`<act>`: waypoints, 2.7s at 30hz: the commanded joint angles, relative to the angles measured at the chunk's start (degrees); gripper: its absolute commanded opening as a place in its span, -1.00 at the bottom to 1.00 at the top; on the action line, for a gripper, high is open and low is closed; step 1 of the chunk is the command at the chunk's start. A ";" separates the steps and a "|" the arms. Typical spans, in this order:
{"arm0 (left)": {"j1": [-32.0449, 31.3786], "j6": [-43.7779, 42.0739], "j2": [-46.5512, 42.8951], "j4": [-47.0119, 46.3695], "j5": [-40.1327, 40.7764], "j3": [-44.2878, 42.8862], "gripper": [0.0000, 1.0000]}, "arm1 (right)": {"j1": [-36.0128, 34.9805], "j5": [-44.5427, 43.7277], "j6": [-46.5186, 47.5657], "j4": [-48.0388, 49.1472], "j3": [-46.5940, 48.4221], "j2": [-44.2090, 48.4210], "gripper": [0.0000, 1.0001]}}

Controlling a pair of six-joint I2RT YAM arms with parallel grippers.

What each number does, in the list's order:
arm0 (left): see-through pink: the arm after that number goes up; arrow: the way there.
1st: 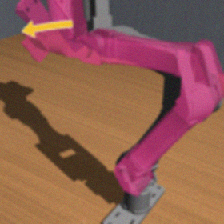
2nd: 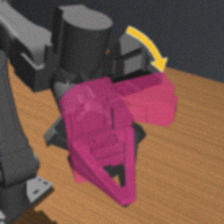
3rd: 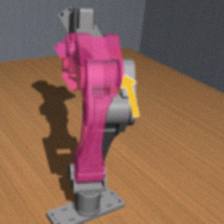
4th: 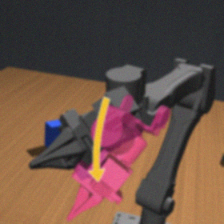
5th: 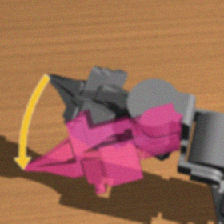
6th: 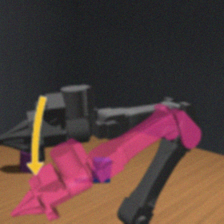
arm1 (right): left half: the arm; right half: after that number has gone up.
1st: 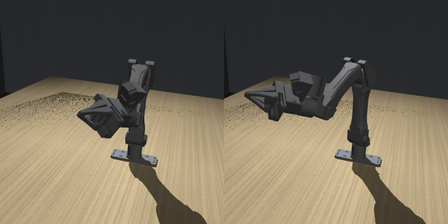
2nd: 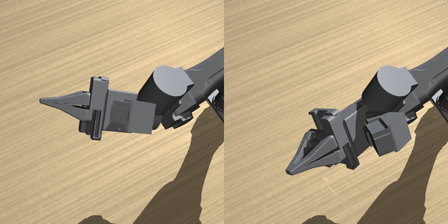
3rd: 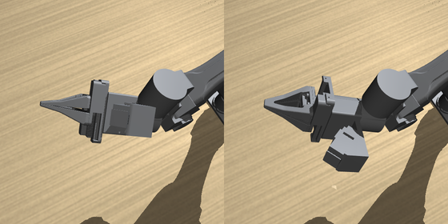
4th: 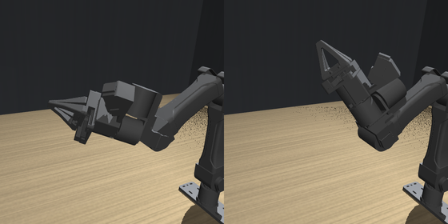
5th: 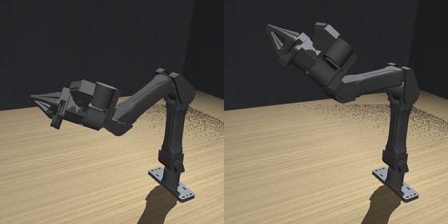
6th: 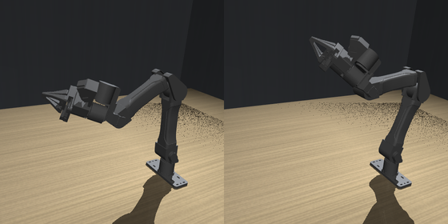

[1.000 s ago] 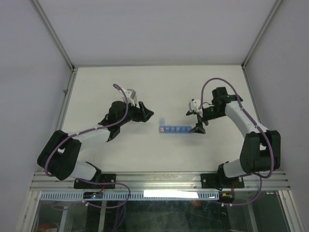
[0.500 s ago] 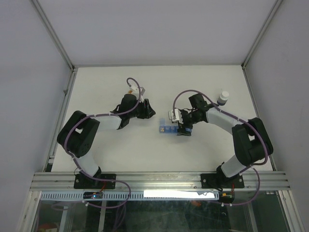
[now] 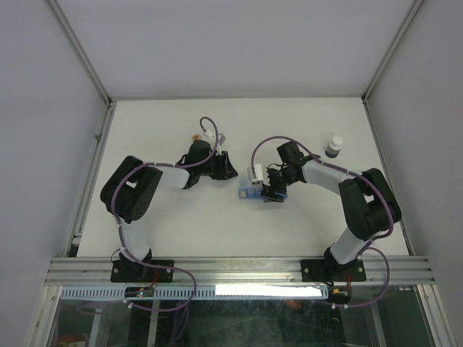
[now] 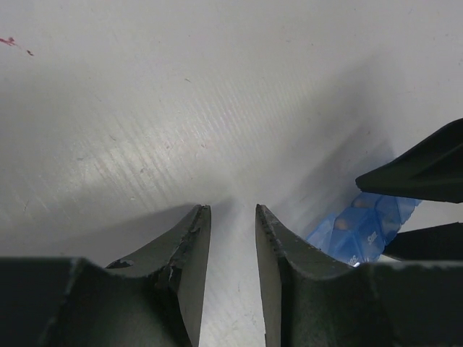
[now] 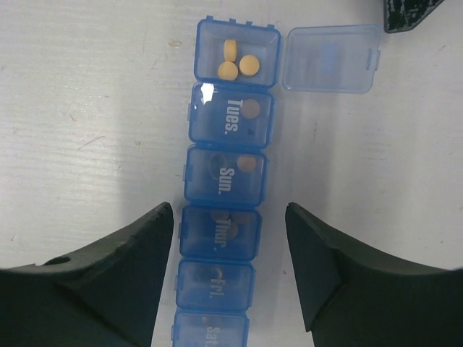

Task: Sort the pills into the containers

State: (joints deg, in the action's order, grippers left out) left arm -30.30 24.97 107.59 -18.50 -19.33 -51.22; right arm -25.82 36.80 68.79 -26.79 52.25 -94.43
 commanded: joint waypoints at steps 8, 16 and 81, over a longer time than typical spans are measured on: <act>-1.79 1.75 0.48 -5.59 -7.61 -1.34 -0.52 | -0.70 0.12 -1.16 -0.17 3.25 -1.05 0.21; -2.60 2.79 -4.22 -10.63 -9.84 3.08 -0.65 | -0.71 -0.54 -1.92 -1.13 4.21 -2.59 0.00; -5.82 3.19 -8.24 2.87 -7.50 7.47 -1.00 | -1.21 -3.42 -5.12 -3.43 7.24 -5.76 -0.23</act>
State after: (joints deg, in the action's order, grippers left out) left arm -36.16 29.39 103.04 -22.17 -27.11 -44.80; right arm -26.79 34.70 64.69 -29.80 57.84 -99.24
